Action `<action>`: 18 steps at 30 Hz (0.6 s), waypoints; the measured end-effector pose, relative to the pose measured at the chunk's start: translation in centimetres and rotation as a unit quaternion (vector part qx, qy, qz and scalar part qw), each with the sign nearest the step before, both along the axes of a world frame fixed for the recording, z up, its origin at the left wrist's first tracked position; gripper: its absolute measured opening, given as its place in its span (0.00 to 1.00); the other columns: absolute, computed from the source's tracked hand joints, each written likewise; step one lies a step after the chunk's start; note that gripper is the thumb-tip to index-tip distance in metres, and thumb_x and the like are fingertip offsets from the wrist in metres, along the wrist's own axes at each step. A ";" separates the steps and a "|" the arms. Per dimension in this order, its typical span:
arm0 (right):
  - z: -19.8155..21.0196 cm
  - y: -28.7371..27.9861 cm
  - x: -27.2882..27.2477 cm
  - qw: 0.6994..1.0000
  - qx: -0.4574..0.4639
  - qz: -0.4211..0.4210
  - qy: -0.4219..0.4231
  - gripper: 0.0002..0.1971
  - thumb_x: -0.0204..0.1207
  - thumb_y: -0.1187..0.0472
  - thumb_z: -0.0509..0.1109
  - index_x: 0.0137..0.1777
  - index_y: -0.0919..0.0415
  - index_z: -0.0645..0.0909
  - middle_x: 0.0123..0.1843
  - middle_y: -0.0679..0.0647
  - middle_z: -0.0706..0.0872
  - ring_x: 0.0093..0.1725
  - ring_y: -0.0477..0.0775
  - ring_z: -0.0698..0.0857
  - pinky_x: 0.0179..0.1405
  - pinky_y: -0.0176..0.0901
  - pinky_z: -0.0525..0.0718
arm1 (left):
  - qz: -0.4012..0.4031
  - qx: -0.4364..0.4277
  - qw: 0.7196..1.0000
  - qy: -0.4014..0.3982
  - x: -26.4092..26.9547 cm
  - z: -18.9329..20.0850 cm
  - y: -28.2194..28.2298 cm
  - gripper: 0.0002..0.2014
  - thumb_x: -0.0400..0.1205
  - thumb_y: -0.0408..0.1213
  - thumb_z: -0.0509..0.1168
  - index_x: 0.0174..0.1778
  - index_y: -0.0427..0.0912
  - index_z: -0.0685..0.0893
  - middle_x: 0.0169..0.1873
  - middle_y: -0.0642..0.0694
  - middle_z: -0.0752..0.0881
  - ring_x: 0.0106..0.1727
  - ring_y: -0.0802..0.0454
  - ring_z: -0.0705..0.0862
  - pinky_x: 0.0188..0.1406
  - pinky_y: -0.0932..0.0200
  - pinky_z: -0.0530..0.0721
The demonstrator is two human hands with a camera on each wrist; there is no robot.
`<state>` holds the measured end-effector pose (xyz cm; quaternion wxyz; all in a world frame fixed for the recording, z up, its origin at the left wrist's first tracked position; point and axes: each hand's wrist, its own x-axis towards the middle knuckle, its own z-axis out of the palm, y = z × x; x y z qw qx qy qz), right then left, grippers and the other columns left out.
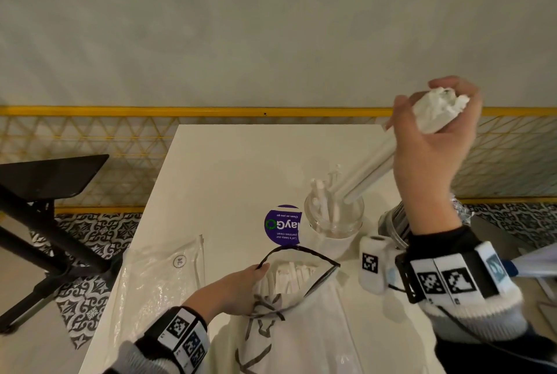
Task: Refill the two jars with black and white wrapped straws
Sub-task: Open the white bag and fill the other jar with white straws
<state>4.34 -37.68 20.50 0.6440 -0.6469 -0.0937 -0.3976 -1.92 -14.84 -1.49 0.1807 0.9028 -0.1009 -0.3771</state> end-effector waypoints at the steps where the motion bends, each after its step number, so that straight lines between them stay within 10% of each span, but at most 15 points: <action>1: -1.0 0.0 0.6 1.000 -0.011 -0.005 0.021 0.16 0.74 0.69 0.71 0.53 0.52 0.70 0.41 0.62 0.81 0.35 0.56 0.82 0.34 0.44 0.82 | 0.005 -0.001 1.000 -0.001 0.0 0.1 -0.1 0.41 0.78 0.27 0.58 0.83 0.51 0.44 0.84 0.49 0.52 0.82 0.48 0.60 0.79 0.56 0.65; 5: -8.2 0.7 1.9 0.968 -0.110 0.033 0.222 0.15 0.75 0.64 0.73 0.54 0.48 0.71 0.39 0.45 0.80 0.27 0.35 0.77 0.24 0.32 0.78 | 0.007 -0.013 1.000 -0.016 0.0 0.8 -0.1 0.41 0.79 0.28 0.59 0.83 0.50 0.44 0.84 0.50 0.51 0.83 0.48 0.58 0.79 0.58 0.63; 10: -14.3 0.7 1.9 0.904 -0.214 0.068 0.364 0.17 0.72 0.55 0.76 0.57 0.51 0.74 0.46 0.48 0.83 0.50 0.54 0.84 0.41 0.36 0.77 | 0.015 -0.027 0.999 -0.023 0.0 1.3 0.4 0.43 0.76 0.30 0.62 0.83 0.49 0.45 0.84 0.49 0.54 0.82 0.48 0.61 0.78 0.59 0.65; 15: -14.2 0.4 1.1 0.927 -0.267 -0.010 0.261 0.42 0.68 0.45 0.77 0.78 0.57 0.62 0.70 0.59 0.71 0.69 0.54 0.72 0.68 0.44 0.73 | 0.018 -0.038 0.999 -0.031 -0.2 1.8 0.2 0.43 0.77 0.32 0.64 0.83 0.48 0.45 0.83 0.48 0.55 0.81 0.48 0.61 0.78 0.59 0.63; 18: -13.9 1.6 -1.8 0.958 -0.277 -0.050 0.050 0.27 0.73 0.49 0.70 0.69 0.58 0.72 0.63 0.60 0.77 0.65 0.55 0.76 0.67 0.43 0.74 | 0.022 -0.035 0.999 -0.029 -0.2 1.8 0.0 0.44 0.77 0.31 0.64 0.83 0.48 0.44 0.83 0.48 0.54 0.81 0.47 0.63 0.77 0.59 0.65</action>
